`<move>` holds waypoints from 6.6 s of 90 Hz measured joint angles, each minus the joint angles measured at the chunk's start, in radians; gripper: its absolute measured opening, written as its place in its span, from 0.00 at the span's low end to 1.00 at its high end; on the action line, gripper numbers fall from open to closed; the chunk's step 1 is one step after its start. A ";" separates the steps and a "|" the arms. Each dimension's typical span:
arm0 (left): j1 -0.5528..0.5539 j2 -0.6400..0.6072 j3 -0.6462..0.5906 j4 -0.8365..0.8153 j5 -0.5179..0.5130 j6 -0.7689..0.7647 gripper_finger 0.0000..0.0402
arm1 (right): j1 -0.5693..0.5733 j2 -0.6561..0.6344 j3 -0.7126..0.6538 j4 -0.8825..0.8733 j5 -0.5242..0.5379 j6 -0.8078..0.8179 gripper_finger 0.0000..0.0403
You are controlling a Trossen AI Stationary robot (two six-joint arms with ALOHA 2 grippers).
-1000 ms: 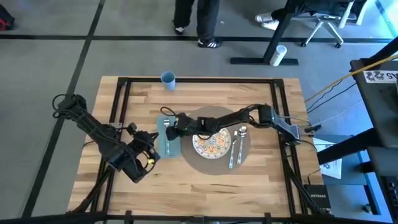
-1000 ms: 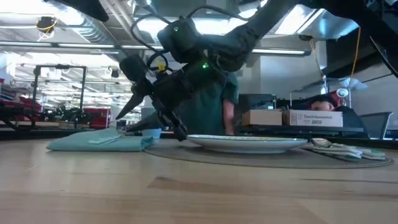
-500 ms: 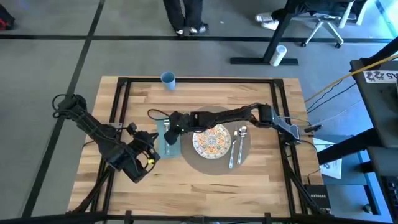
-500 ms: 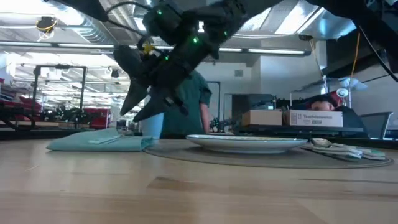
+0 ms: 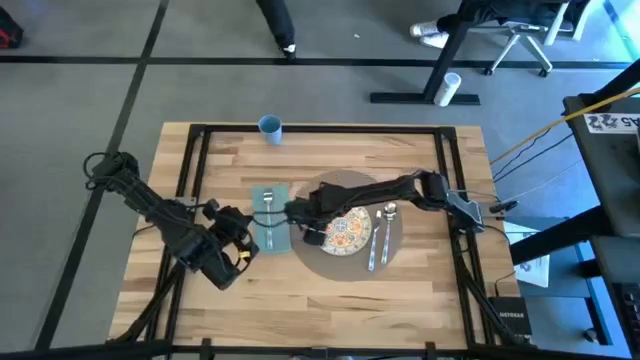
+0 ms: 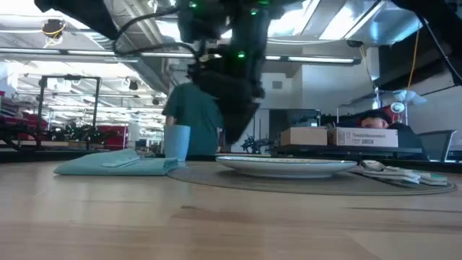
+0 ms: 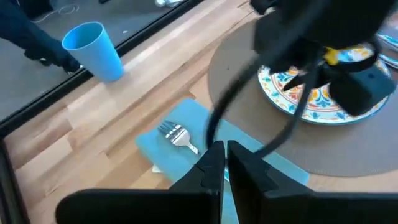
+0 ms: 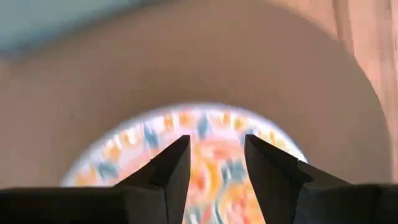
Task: Set table place
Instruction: Put the blue fork on the blue napkin
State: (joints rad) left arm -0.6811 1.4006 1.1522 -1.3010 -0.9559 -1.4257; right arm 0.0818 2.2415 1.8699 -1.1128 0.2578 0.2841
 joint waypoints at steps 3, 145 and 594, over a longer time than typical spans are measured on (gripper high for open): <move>0.000 0.000 0.000 -0.002 0.000 -0.004 0.01 | 0.011 -0.014 -0.017 -0.021 0.009 -0.003 0.33; 0.571 0.107 0.000 0.341 0.443 0.079 0.01 | -0.043 -1.389 -1.311 0.695 0.454 0.152 0.01; 0.663 0.310 -0.130 0.613 0.953 0.226 0.29 | -0.050 -1.388 -1.310 0.745 0.317 0.111 0.01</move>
State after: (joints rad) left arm -0.0177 1.7103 1.0225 -0.6879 -0.0032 -1.1999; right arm 0.0322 0.8536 0.5598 -0.3679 0.5747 0.3954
